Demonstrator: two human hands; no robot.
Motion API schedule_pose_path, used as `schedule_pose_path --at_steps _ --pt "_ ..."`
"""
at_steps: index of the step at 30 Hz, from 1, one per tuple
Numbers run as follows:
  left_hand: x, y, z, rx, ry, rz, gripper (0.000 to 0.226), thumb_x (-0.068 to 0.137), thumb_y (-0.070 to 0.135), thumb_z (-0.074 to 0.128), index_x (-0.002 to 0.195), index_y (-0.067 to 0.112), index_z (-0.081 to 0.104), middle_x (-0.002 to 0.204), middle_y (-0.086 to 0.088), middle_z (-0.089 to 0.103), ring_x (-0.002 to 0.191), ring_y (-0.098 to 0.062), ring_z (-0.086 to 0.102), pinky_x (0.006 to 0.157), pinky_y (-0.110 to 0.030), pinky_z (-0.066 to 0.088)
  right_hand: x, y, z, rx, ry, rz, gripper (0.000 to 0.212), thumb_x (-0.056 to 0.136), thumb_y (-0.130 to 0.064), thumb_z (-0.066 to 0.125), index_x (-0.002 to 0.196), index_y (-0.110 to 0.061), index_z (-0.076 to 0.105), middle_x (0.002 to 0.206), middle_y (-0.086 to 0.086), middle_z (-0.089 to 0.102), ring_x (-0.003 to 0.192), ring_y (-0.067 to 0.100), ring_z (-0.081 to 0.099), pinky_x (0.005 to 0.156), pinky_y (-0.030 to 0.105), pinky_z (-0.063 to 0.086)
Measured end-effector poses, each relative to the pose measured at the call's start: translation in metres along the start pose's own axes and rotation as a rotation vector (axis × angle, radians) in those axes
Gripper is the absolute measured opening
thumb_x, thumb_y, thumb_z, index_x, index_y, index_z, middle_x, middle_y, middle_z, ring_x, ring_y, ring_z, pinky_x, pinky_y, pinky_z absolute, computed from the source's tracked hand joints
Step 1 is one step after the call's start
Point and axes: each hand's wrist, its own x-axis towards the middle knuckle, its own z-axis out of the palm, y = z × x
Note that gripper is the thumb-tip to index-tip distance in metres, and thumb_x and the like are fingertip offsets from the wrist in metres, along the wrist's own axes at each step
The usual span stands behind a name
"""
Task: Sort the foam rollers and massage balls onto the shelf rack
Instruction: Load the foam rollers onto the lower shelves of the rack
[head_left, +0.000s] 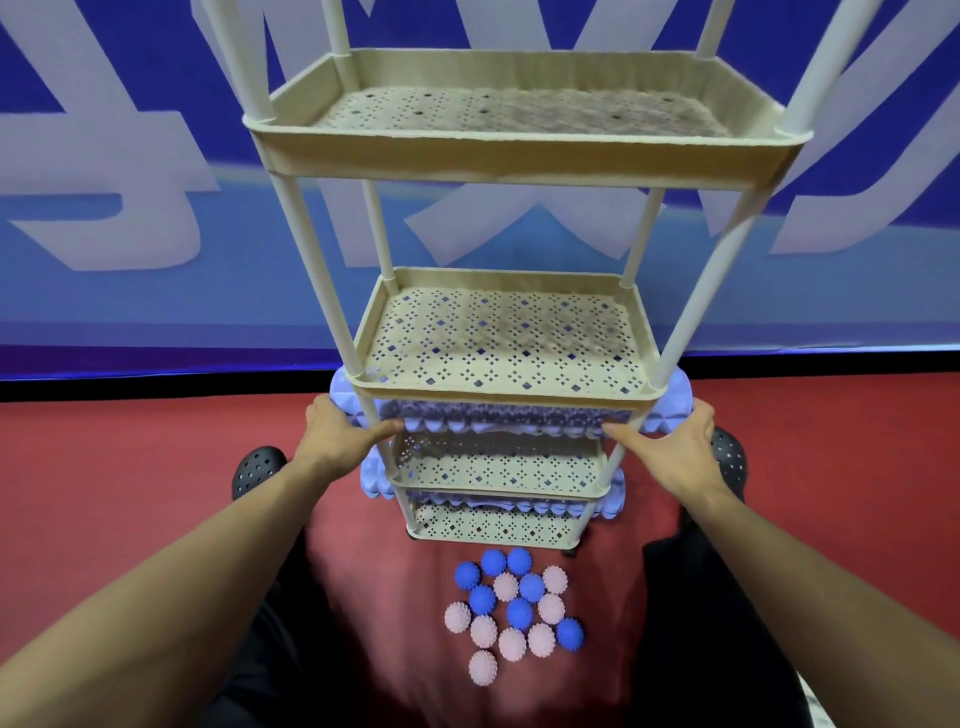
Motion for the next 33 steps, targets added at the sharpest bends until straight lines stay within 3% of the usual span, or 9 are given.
schedule_pose_path --at_steps 3,6,8,10,13,17,23,28,33 --pt "-0.002 0.006 -0.002 -0.075 -0.070 0.042 0.021 0.075 0.026 0.092 0.089 0.021 0.077 0.080 -0.002 0.078 0.078 -0.018 0.076 0.075 -0.039 0.062 0.004 0.004 -0.004 0.041 -0.092 0.010 0.094 0.065 -0.047 0.091 0.128 -0.017 0.027 0.130 0.003 0.047 0.115 0.020 0.054 0.093 0.036 0.047" --pt "0.001 0.003 -0.001 -0.107 -0.108 -0.005 0.057 0.073 0.040 0.091 0.115 0.011 0.067 0.096 -0.002 0.078 0.091 -0.018 0.077 0.083 -0.040 0.062 0.007 0.001 -0.007 0.068 -0.126 0.015 0.095 0.069 -0.042 0.091 0.133 -0.017 0.025 0.123 0.001 0.053 0.110 0.019 0.056 0.089 0.032 0.044" --pt "-0.002 0.010 0.000 -0.120 -0.109 -0.050 0.094 0.071 0.052 0.090 0.139 0.006 0.044 0.109 0.004 0.072 0.102 -0.016 0.072 0.089 -0.037 0.057 0.008 0.000 -0.005 0.085 -0.117 0.018 0.094 0.070 -0.039 0.091 0.133 -0.016 0.025 0.119 -0.001 0.055 0.106 0.017 0.057 0.087 0.031 0.043" --pt "-0.008 0.015 0.001 -0.100 -0.100 -0.099 0.107 0.081 0.041 0.085 0.155 0.012 0.012 0.103 0.013 0.063 0.093 -0.008 0.066 0.083 -0.031 0.050 0.008 0.002 -0.001 0.100 -0.092 0.021 0.093 0.069 -0.038 0.091 0.133 -0.016 0.026 0.113 -0.004 0.058 0.102 0.014 0.060 0.084 0.030 0.045" --pt "-0.013 0.015 -0.001 -0.034 -0.090 -0.070 0.107 0.084 0.038 0.082 0.157 0.019 0.006 0.096 0.016 0.063 0.084 0.000 0.063 0.067 -0.024 0.046 0.008 0.007 0.001 0.084 -0.059 0.022 0.087 0.070 -0.036 0.091 0.128 -0.014 0.029 0.103 -0.009 0.057 0.093 0.007 0.059 0.075 0.028 0.046" --pt "-0.015 0.016 0.001 -0.046 -0.053 -0.114 0.104 0.084 0.039 0.082 0.155 0.020 0.010 0.098 0.009 0.063 0.092 -0.018 0.065 0.074 -0.032 0.048 0.016 0.004 -0.003 0.038 -0.086 0.008 0.087 0.072 -0.038 0.090 0.130 -0.015 0.030 0.108 -0.004 0.058 0.100 0.018 0.060 0.080 0.031 0.046" --pt "-0.022 0.019 0.009 -0.035 -0.029 -0.172 0.105 0.084 0.038 0.082 0.156 0.019 0.008 0.114 -0.002 0.063 0.097 -0.023 0.061 0.083 -0.036 0.046 0.031 -0.008 -0.012 -0.115 -0.115 0.038 0.100 0.071 -0.048 0.088 0.142 -0.012 0.026 0.122 0.004 0.055 0.107 0.024 0.056 0.085 0.036 0.047" --pt "-0.037 0.030 0.003 -0.038 -0.018 -0.232 0.112 0.083 0.041 0.083 0.160 0.015 0.005 0.147 -0.011 0.049 0.126 -0.030 0.055 0.100 -0.046 0.048 0.021 -0.003 -0.021 -0.091 -0.170 0.068 0.149 0.044 -0.076 0.086 0.158 -0.019 0.009 0.157 0.010 0.036 0.139 0.030 0.044 0.110 0.049 0.043" --pt "-0.086 0.056 0.004 0.072 0.067 -0.265 0.096 0.093 0.051 0.066 0.160 0.010 0.011 0.161 -0.023 0.022 0.142 -0.044 0.036 0.110 -0.054 0.036 -0.021 0.017 -0.047 -0.174 -0.155 0.017 0.111 0.079 -0.056 0.077 0.159 -0.010 0.016 0.164 0.012 0.023 0.150 0.027 0.026 0.119 0.040 0.027"
